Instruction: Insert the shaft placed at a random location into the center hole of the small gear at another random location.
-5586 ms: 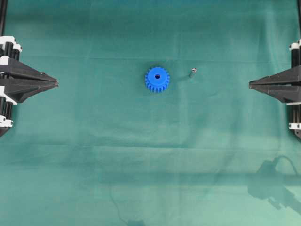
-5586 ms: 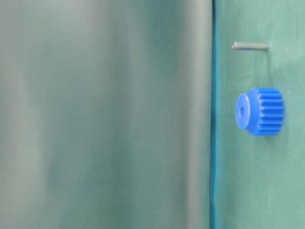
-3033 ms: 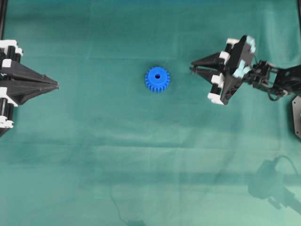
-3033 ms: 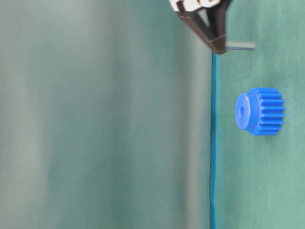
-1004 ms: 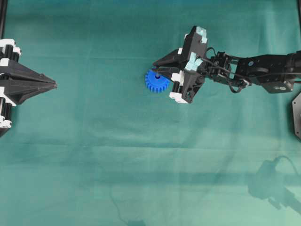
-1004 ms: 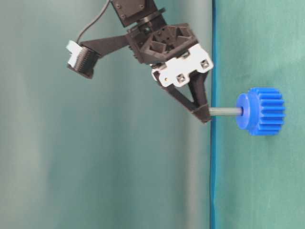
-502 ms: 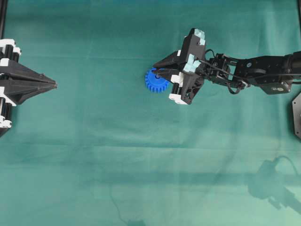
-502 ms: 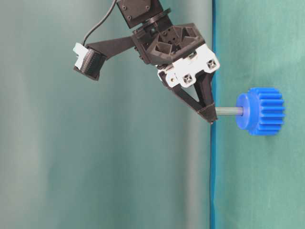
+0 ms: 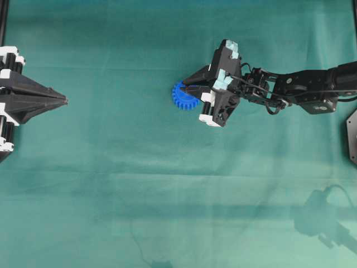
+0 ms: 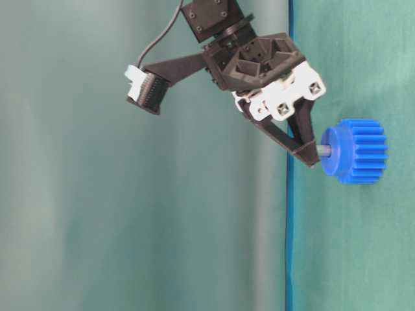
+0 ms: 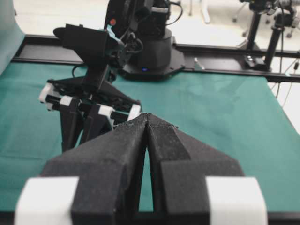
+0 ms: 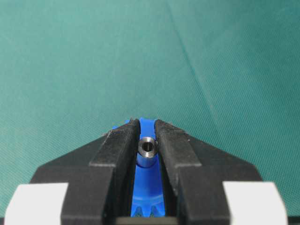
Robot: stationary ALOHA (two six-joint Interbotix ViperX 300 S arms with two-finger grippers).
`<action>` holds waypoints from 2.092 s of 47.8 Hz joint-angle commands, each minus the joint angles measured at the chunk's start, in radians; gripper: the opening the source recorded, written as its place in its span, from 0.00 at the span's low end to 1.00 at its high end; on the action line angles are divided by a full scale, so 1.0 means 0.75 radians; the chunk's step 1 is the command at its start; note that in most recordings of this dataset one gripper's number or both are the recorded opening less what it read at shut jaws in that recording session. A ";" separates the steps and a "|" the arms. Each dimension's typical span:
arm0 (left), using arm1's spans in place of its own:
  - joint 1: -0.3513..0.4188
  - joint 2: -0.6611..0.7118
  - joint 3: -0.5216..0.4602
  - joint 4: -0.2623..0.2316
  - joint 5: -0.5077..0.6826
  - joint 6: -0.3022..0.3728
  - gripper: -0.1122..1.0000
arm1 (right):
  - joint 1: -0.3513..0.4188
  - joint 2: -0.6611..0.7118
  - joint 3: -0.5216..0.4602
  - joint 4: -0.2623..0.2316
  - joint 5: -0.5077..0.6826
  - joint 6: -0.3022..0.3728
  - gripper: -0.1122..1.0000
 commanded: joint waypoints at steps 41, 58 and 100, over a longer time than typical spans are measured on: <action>0.002 0.004 -0.010 -0.002 0.002 0.000 0.10 | -0.002 0.031 -0.018 0.004 -0.029 0.010 0.23; 0.000 0.004 -0.010 -0.002 0.016 0.000 0.10 | -0.002 -0.020 -0.037 0.002 -0.020 0.004 0.78; 0.000 -0.002 -0.010 -0.002 0.018 0.000 0.10 | 0.012 -0.450 0.070 -0.031 0.202 0.004 0.77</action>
